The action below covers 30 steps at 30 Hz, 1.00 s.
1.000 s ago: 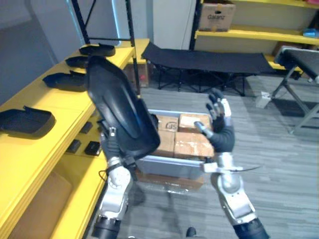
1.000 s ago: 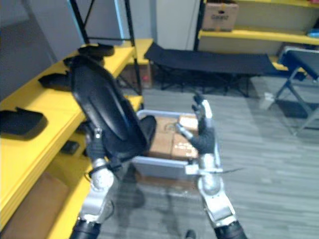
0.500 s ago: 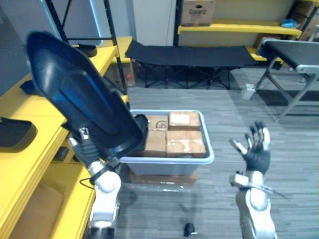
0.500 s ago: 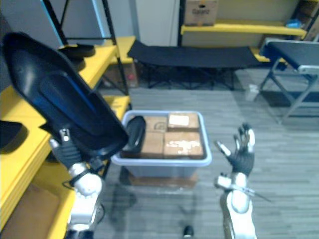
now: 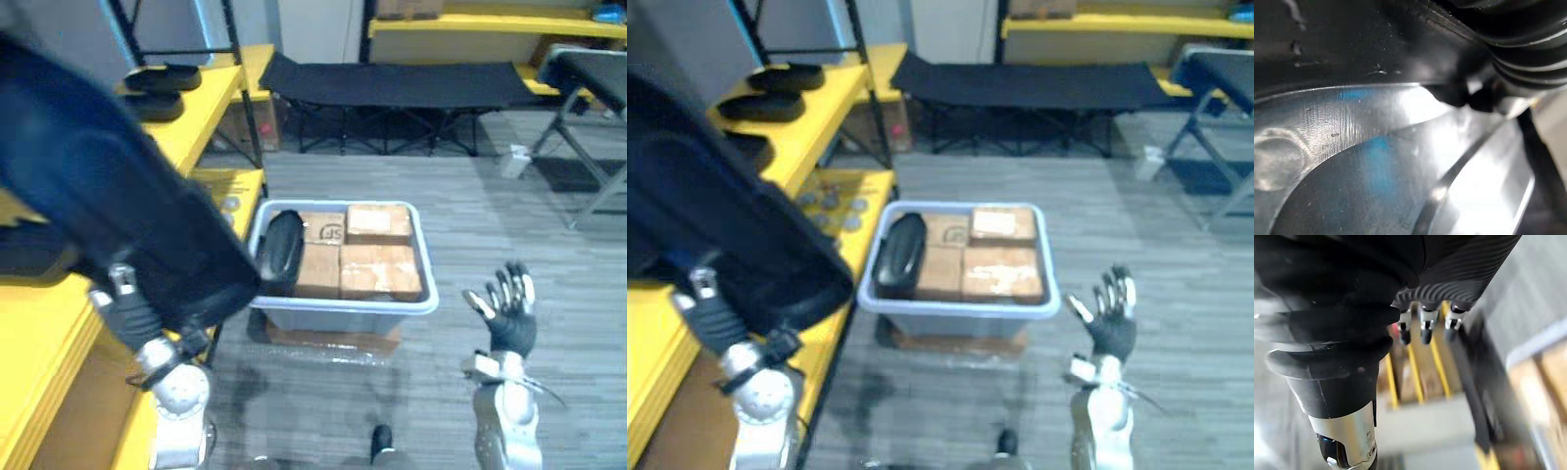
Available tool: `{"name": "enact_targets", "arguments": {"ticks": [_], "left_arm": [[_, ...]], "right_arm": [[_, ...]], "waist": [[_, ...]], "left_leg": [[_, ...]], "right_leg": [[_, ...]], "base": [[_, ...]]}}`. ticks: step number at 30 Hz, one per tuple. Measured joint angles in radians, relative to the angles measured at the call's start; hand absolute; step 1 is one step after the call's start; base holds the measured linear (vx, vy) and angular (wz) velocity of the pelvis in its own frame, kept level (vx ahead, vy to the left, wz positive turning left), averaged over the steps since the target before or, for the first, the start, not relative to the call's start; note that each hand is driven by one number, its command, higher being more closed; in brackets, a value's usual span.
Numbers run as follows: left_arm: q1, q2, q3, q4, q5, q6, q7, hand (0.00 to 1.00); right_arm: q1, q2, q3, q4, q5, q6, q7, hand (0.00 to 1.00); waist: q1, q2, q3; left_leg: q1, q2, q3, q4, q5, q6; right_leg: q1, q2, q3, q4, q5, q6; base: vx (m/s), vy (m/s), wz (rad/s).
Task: Walk over and take plastic housings, then place them on the shelf
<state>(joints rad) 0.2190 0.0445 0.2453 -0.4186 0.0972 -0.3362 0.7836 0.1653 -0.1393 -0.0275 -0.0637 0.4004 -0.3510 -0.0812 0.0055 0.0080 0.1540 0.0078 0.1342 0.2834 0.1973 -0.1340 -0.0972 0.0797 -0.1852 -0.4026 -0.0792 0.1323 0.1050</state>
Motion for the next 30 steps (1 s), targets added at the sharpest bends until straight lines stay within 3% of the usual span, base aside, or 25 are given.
{"name": "enact_targets", "arguments": {"ticks": [2, 4, 6, 8, 11, 15, 17, 22, 23, 24, 28, 30], "left_arm": [[0.043, -0.009, 0.084, -0.065, 0.0, 0.01, 0.027, 1.0], [0.103, -0.032, 0.156, -0.111, 0.001, 0.011, 0.031, 1.0], [0.182, -0.072, 0.231, -0.133, 0.001, 0.008, 0.025, 1.0], [0.229, -0.111, 0.276, -0.134, -0.004, -0.002, 0.014, 1.0], [0.262, -0.153, 0.303, -0.135, -0.023, -0.053, -0.067, 1.0], [0.25, -0.149, 0.299, -0.143, -0.095, -0.094, -0.186, 1.0], [0.246, -0.15, 0.295, -0.142, -0.111, -0.093, -0.202, 1.0], [0.24, -0.148, 0.25, -0.125, -0.142, -0.07, -0.216, 1.0], [0.227, -0.148, 0.227, -0.106, -0.16, -0.07, -0.222, 1.0], [0.219, -0.149, 0.211, -0.088, -0.182, -0.068, -0.222, 1.0], [0.22, -0.151, 0.208, -0.085, -0.215, -0.067, -0.221, 1.0], [0.207, -0.144, 0.187, -0.091, -0.214, -0.075, -0.245, 1.0]], "right_arm": [[-0.045, -0.001, 0.104, 0.0, -0.007, 0.006, 0.009, 0.0], [-0.113, 0.005, 0.206, 0.007, -0.028, 0.022, 0.004, 0.0], [-0.203, 0.029, 0.279, 0.041, -0.048, 0.039, -0.009, 0.0], [-0.244, 0.045, 0.3, 0.061, -0.064, 0.044, -0.017, 0.0], [-0.267, 0.062, 0.322, 0.071, -0.108, 0.052, -0.073, 0.0], [-0.262, 0.064, 0.321, 0.073, -0.188, 0.094, -0.114, 0.0], [-0.252, 0.055, 0.319, 0.073, -0.191, 0.098, -0.109, 0.0], [-0.195, 0.023, 0.224, 0.063, -0.177, 0.098, -0.028, 0.0], [-0.156, 0.022, 0.194, 0.051, -0.177, 0.097, -0.026, 0.0], [-0.126, 0.009, 0.184, 0.047, -0.179, 0.097, -0.024, 0.0], [-0.094, 0.01, 0.188, 0.032, -0.182, 0.092, 0.007, 0.0], [-0.104, 0.002, 0.187, 0.022, -0.187, 0.067, 0.036, 0.0]], "waist": [[0.036, 0.0, 0.0], [0.095, -0.001, 0.001], [0.171, -0.009, 0.002], [0.22, -0.017, -0.001], [0.242, -0.032, 0.0], [0.244, -0.076, -0.002], [0.244, -0.087, -0.006], [0.193, -0.071, 0.007], [0.176, -0.068, 0.013], [0.173, -0.056, 0.027], [0.169, -0.053, 0.029], [0.168, -0.054, 0.025]], "left_leg": [[-0.008, -0.021, -0.066, -0.014, 0.016, 0.007], [-0.008, -0.047, -0.128, -0.033, 0.029, 0.014], [-0.009, -0.08, -0.21, -0.049, 0.037, 0.023], [-0.023, -0.102, -0.273, -0.052, 0.041, 0.028], [-0.05, -0.129, -0.364, -0.051, 0.051, 0.042], [-0.055, -0.14, -0.377, -0.049, 0.052, 0.043], [-0.056, -0.131, -0.35, -0.045, 0.051, 0.043], [-0.094, -0.119, -0.284, 0.059, 0.001, 0.058], [-0.115, -0.115, -0.274, 0.102, -0.016, 0.064], [-0.115, -0.104, -0.272, 0.125, -0.026, 0.067], [-0.115, -0.07, -0.215, 0.118, -0.024, 0.063], [-0.136, -0.069, -0.196, 0.115, -0.011, 0.049]], "right_leg": [[0.031, -0.007, -0.069, 0.0, -0.009, 0.011], [0.065, -0.022, -0.135, 0.0, -0.018, 0.023], [0.117, -0.04, -0.223, 0.0, -0.033, 0.041], [0.143, -0.051, -0.275, 0.007, -0.038, 0.044], [0.152, -0.075, -0.284, 0.072, -0.059, 0.033], [0.144, -0.096, -0.274, 0.115, -0.091, 0.024], [0.122, -0.095, -0.236, 0.121, -0.099, 0.015], [0.152, -0.085, -0.251, 0.12, -0.143, 0.029], [0.174, -0.084, -0.286, 0.121, -0.167, 0.053], [0.194, -0.075, -0.3, 0.125, -0.172, 0.054], [0.186, -0.081, -0.31, 0.169, -0.201, 0.056], [0.144, -0.11, -0.301, 0.244, -0.24, 0.051]], "base": [[0.07, 0.025, 1.08], [0.08, 0.046, 1.12], [0.08, 0.088, 1.1], [0.1, 0.088, 1.01], [0.12, 0.169, 1.04], [0.05, 0.108, 0.22], [-0.02, -0.006, -0.41], [-0.07, -0.014, -0.09], [-0.1, -0.022, 0.59], [-0.1, -0.015, 0.5], [-0.07, 0.002, 0.21], [-0.06, 0.067, 0.19]]}}
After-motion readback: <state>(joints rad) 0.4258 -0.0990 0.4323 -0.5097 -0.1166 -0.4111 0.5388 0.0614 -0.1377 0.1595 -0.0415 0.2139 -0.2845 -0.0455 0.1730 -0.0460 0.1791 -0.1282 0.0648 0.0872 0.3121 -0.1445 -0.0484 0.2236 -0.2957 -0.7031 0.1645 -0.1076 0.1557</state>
